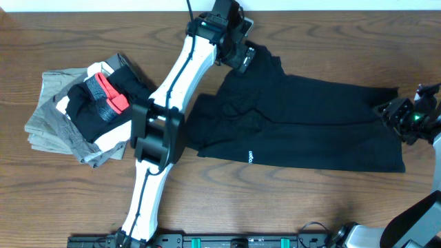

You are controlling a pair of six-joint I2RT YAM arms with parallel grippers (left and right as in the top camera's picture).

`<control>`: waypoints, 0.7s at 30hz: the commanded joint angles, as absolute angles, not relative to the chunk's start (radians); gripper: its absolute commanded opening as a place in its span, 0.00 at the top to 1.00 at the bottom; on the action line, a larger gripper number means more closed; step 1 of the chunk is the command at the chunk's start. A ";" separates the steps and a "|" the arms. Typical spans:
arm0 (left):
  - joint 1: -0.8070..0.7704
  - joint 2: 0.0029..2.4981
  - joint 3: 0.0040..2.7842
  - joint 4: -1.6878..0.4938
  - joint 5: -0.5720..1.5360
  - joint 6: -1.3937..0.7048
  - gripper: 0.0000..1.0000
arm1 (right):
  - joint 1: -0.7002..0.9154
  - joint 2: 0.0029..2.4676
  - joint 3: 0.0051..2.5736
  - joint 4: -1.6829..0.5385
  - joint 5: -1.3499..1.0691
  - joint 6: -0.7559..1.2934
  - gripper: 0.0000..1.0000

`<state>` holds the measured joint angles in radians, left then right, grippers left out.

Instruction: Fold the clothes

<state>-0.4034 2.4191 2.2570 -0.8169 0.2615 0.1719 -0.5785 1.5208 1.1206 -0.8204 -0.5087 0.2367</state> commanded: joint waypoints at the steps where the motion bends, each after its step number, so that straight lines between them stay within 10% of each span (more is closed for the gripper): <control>1: -0.392 2.448 2.304 -0.713 0.277 0.190 0.09 | -0.575 1.505 1.142 -0.859 -0.463 0.218 0.52; 21: -0.406 2.635 2.302 -0.454 0.296 0.160 0.24 | -0.575 1.505 1.142 -0.970 -0.398 0.181 0.57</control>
